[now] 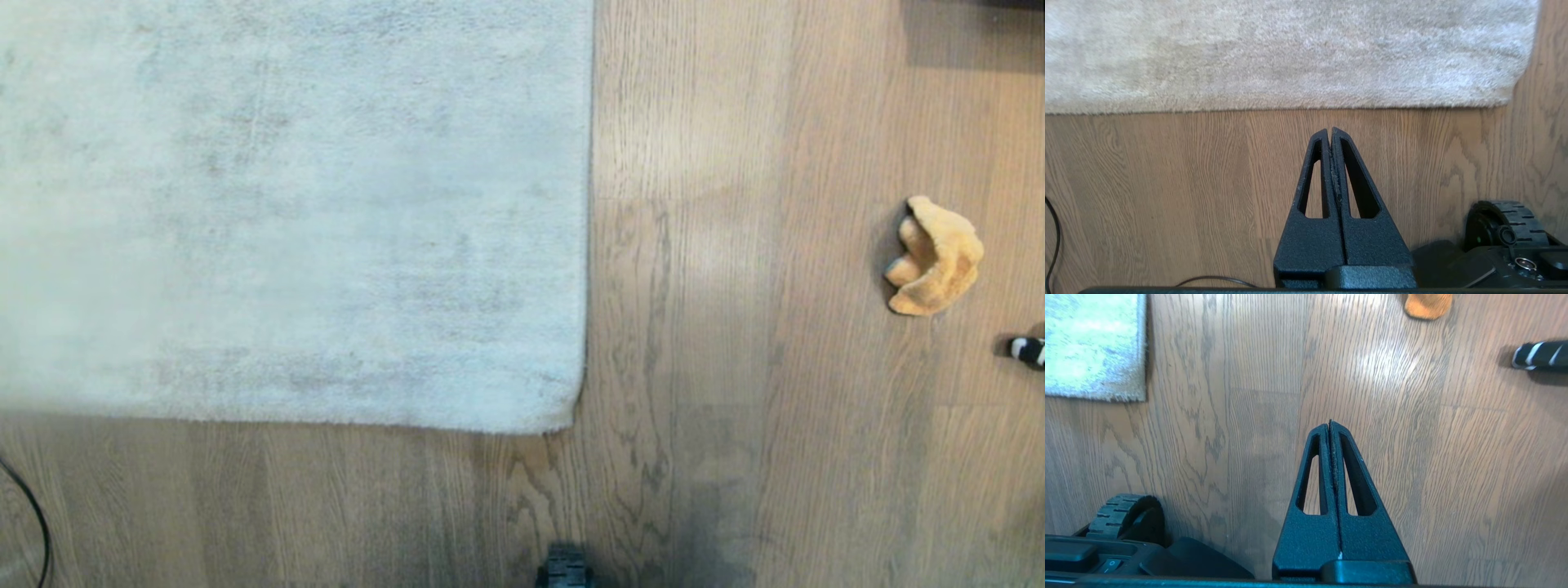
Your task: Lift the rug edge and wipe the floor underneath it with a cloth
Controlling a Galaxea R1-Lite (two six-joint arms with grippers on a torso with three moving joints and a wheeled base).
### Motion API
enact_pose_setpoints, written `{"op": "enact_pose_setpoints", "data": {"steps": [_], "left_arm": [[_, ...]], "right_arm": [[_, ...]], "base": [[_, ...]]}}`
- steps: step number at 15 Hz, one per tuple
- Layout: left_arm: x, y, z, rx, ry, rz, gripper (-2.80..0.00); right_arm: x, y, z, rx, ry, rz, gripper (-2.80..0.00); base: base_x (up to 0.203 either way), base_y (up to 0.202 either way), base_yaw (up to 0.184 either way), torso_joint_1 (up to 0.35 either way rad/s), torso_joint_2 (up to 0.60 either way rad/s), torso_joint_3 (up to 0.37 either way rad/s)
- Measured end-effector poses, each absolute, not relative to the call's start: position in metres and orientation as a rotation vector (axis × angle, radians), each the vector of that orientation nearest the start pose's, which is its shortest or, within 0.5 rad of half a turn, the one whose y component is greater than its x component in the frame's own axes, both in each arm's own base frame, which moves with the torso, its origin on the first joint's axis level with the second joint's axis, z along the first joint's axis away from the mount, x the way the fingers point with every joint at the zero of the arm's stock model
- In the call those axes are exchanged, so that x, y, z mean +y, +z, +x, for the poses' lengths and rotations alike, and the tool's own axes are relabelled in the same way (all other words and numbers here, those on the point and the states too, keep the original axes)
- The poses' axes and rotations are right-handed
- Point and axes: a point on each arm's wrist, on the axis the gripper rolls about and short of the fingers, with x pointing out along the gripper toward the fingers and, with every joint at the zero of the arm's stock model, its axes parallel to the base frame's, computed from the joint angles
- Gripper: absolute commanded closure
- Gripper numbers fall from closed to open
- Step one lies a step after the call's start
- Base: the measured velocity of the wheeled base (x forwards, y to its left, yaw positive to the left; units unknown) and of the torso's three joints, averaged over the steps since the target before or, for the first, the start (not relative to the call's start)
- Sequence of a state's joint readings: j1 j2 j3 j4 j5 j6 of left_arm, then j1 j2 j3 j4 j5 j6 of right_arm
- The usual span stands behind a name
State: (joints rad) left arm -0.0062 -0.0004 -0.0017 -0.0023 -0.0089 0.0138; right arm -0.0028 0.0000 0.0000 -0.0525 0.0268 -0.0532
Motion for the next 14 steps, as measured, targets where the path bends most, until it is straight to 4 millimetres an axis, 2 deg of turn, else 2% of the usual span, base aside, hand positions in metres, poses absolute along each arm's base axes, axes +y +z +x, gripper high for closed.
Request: {"op": "enact_pose_setpoints", "data": {"steps": [14], "left_arm": [[-0.0001,0.0762,-0.0230,-0.005,-0.017,0.013,0.00]], "right_arm": [[0.0007,0.0809,-0.0229,-0.053,0.022,-0.054,0.00]], "base": [[0.000,0.000,0.000,0.003,0.00,0.205]]}}
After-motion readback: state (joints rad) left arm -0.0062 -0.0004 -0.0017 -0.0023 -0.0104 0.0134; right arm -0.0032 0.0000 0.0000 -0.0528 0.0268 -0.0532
